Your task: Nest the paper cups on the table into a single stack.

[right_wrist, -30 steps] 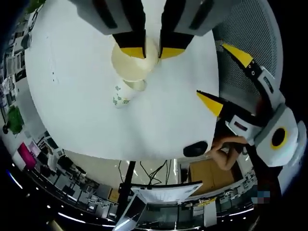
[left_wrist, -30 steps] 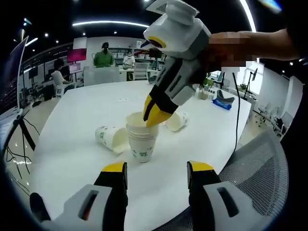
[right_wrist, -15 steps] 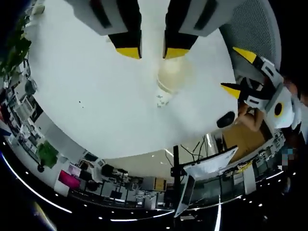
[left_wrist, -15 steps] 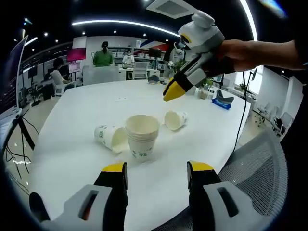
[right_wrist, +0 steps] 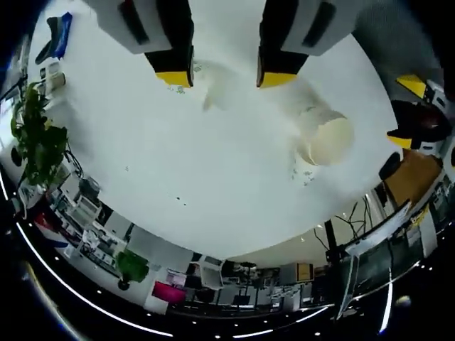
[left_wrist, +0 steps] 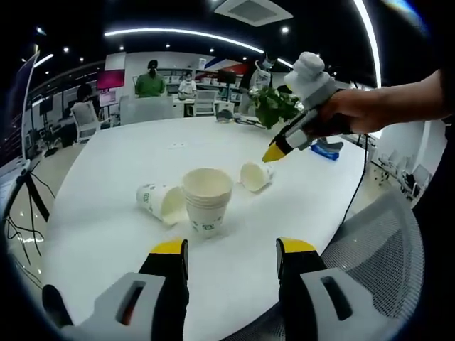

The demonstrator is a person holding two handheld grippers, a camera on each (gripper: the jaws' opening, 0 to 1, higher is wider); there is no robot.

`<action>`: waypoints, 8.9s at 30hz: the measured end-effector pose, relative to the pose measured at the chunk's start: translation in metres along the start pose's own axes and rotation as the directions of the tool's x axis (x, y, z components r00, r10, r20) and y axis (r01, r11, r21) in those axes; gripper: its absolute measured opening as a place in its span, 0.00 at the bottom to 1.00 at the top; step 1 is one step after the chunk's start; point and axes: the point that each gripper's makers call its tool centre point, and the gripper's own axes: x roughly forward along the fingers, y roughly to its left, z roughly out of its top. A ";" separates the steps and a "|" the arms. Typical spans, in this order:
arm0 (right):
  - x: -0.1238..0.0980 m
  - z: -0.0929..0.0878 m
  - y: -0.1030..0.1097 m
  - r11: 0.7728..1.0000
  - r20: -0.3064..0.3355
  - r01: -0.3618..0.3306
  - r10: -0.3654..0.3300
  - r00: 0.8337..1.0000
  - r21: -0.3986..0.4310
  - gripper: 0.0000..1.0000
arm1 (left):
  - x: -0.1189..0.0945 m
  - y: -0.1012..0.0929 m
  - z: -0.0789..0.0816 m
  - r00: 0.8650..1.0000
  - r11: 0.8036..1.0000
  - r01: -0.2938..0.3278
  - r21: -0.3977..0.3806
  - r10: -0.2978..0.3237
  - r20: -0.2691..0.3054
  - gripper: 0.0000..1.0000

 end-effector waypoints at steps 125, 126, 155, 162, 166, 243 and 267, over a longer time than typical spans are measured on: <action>-0.043 0.106 0.079 0.821 0.017 -0.272 0.324 0.946 -0.503 0.00 | -0.003 0.006 0.002 0.997 0.997 -0.071 0.034 0.072 -0.016 0.56; -0.043 0.105 0.082 0.814 0.008 -0.277 0.327 0.945 -0.510 0.00 | -0.003 0.006 0.003 0.997 0.997 -0.072 0.032 0.073 -0.015 0.56; -0.012 0.086 0.132 0.698 -0.183 -0.409 0.377 0.908 -0.588 0.00 | -0.001 0.010 -0.001 0.997 0.996 -0.080 0.039 0.081 -0.020 0.55; -0.005 0.088 0.134 0.698 -0.188 -0.401 0.364 0.912 -0.593 0.00 | 0.000 0.009 -0.002 0.997 0.996 -0.072 0.045 0.073 -0.025 0.54; -0.003 0.088 0.135 0.697 -0.193 -0.397 0.356 0.914 -0.597 0.00 | 0.000 0.010 -0.002 0.997 0.996 -0.074 0.041 0.075 -0.023 0.54; 0.046 0.041 0.141 0.793 -0.329 -0.465 0.352 0.877 -0.393 0.01 | 0.001 0.008 -0.005 0.997 0.997 -0.068 0.048 0.070 -0.033 0.51; 0.045 0.025 0.066 0.897 -0.313 -0.392 0.319 0.894 -0.204 0.00 | 0.001 0.007 -0.004 0.997 0.997 -0.065 0.052 0.067 -0.034 0.51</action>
